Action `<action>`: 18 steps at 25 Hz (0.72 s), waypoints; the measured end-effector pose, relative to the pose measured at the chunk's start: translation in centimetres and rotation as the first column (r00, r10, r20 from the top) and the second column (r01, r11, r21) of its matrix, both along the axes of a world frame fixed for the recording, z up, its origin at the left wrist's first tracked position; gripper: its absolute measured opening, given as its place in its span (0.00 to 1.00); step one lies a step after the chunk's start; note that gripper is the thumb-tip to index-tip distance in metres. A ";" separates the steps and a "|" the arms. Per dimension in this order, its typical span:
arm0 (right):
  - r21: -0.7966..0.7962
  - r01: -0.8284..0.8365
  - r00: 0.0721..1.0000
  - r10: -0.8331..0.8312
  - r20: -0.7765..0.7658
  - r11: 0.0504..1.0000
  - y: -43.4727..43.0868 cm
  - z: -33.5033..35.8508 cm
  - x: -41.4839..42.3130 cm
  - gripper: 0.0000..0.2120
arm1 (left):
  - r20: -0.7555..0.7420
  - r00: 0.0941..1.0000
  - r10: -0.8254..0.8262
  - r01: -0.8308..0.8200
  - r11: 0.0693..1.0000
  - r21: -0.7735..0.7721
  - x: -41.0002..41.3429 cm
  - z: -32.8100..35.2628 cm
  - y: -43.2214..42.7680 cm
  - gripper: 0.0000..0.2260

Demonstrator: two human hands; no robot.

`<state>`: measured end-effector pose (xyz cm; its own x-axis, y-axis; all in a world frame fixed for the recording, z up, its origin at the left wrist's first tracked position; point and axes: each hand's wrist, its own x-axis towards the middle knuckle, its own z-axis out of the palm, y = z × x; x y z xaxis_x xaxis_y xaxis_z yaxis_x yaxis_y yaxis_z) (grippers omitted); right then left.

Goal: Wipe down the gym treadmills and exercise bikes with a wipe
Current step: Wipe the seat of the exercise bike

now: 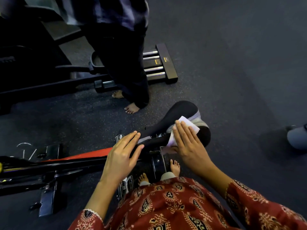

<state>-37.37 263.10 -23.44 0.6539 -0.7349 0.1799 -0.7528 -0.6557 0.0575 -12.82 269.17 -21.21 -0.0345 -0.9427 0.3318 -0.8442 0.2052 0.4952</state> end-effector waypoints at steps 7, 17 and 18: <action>0.059 -0.322 0.947 0.321 0.034 0.945 -1.2 1.6 7.9 0.24 | -0.026 0.998 0.051 -0.052 0.998 -0.021 2.0 -0.4 1.9 0.18; 0.200 -0.172 0.983 0.180 -0.024 0.964 -7.3 4.1 0.5 0.23 | -0.072 0.997 0.021 -0.023 1.000 -0.019 0.5 0.0 0.5 0.18; 0.209 -0.074 0.997 0.080 -0.020 0.975 -8.1 4.2 -0.9 0.22 | -0.072 0.997 0.019 -0.020 1.000 -0.012 0.2 0.1 0.2 0.18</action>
<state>-38.28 255.03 -19.20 0.7124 -0.7017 0.0093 -0.6997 -0.7114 -0.0659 -12.59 269.34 -21.12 0.0085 -0.9386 0.3449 -0.8106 0.1955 0.5520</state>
